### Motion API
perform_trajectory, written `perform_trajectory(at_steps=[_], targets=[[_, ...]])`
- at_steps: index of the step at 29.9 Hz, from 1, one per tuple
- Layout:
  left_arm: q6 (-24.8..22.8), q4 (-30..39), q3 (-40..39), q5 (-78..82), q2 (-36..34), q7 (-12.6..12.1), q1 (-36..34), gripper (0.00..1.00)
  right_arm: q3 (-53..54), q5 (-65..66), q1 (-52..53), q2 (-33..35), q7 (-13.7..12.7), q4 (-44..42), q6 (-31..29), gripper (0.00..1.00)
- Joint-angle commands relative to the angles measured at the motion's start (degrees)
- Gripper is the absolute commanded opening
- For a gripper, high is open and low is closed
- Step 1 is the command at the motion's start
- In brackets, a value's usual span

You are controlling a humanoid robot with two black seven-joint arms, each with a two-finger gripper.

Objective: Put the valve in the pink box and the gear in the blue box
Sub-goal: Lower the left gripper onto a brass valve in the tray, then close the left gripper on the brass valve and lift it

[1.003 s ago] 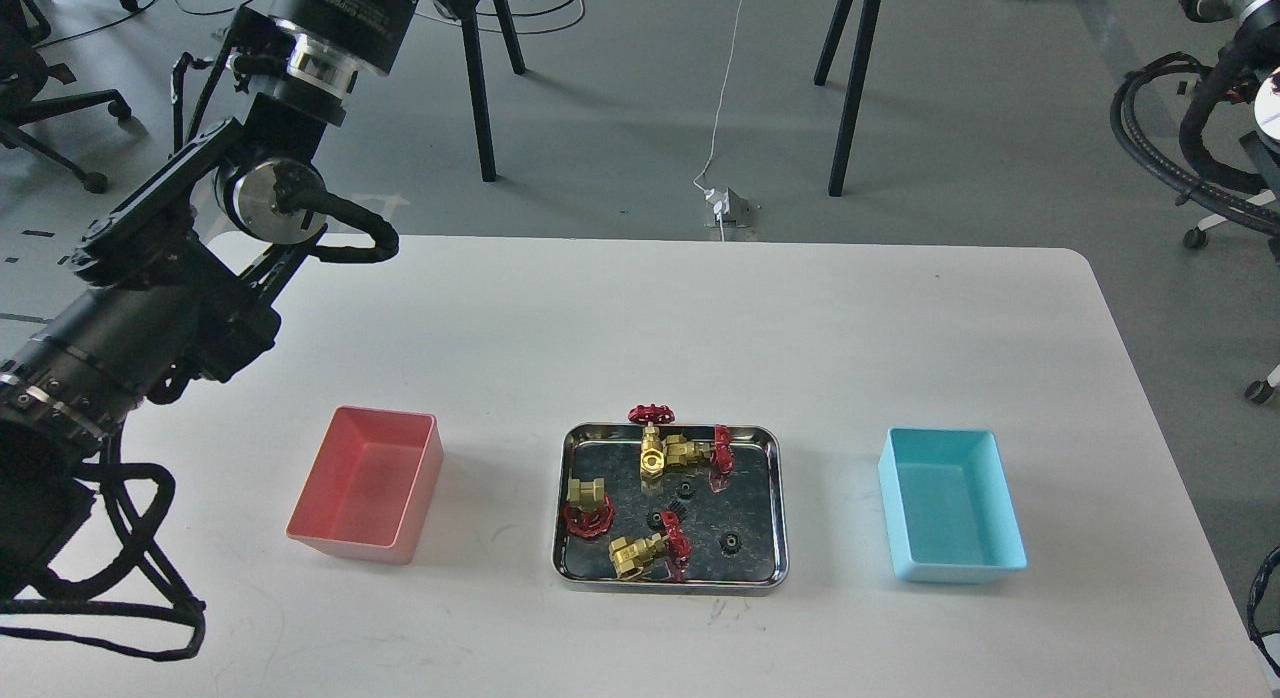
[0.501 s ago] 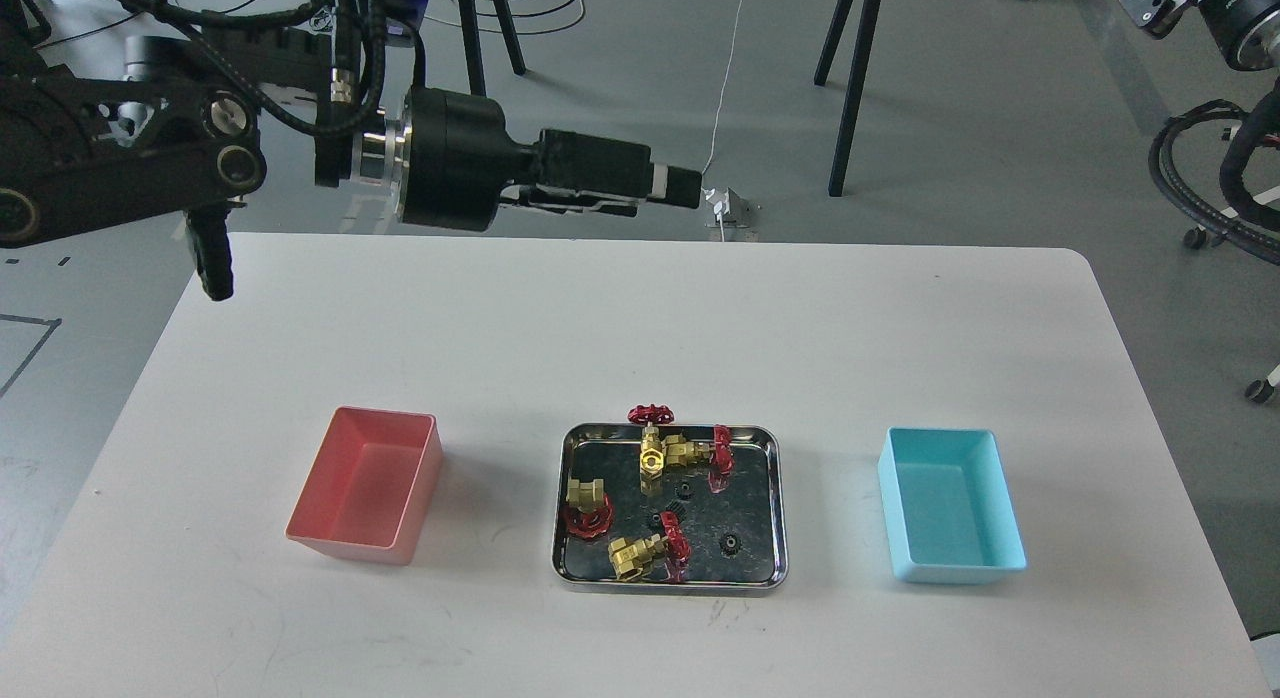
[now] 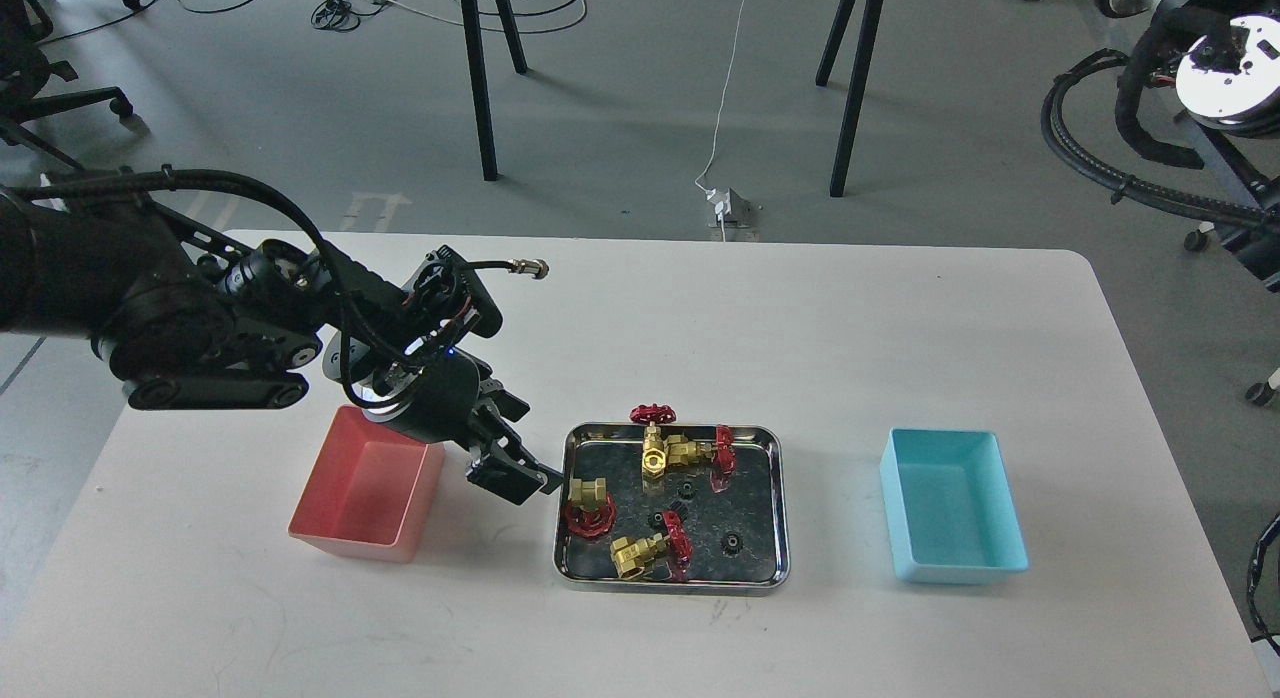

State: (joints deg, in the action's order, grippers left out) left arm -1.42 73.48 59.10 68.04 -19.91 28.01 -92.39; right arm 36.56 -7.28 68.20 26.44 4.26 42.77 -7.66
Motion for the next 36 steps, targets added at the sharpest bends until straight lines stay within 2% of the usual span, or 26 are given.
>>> perform_trajectory(at_steps=[1, 7, 15, 20, 23, 27, 32, 36], targets=[[1.4, -1.8, 0.0, 0.1, 1.2, 0.0, 3.3, 0.99, -0.2, 0.0, -2.3, -0.6, 0.0, 0.1, 0.0, 1.00], [3.8, -6.9, -0.3, 0.1, 4.9, 0.0, 8.1, 0.98, 0.0, -0.1, -3.8, -0.5, 0.0, 0.4, 0.0, 1.00], [3.9, -7.7, -3.6, 0.1, 5.6, 0.0, 9.5, 0.96, -0.2, -0.1, -5.0, 0.5, 0.0, 0.4, 0.0, 1.00], [4.0, -11.1, -3.7, 0.1, 7.3, 0.0, 12.0, 0.95, -0.1, -0.1, -5.4, 0.9, 0.0, 0.4, 0.0, 1.00], [4.5, -11.9, -3.7, 0.1, 7.6, 0.0, 13.1, 0.91, -0.1, -0.1, -5.4, 0.9, 0.0, 0.4, 0.0, 1.00], [5.4, -12.0, -3.6, 0.1, 7.7, 0.0, 13.8, 0.76, -0.1, -0.1, -5.5, 0.9, 0.0, 0.4, 0.0, 1.00], [6.1, -12.0, -3.6, 0.2, 7.8, 0.0, 14.1, 0.72, -0.1, -0.1, -6.1, 0.9, 0.0, 0.4, 0.0, 1.00], [6.3, -12.0, -3.6, 0.5, 7.7, 0.0, 14.2, 0.62, -0.1, -0.1, -6.6, 0.9, 0.0, 0.4, 0.0, 1.00]])
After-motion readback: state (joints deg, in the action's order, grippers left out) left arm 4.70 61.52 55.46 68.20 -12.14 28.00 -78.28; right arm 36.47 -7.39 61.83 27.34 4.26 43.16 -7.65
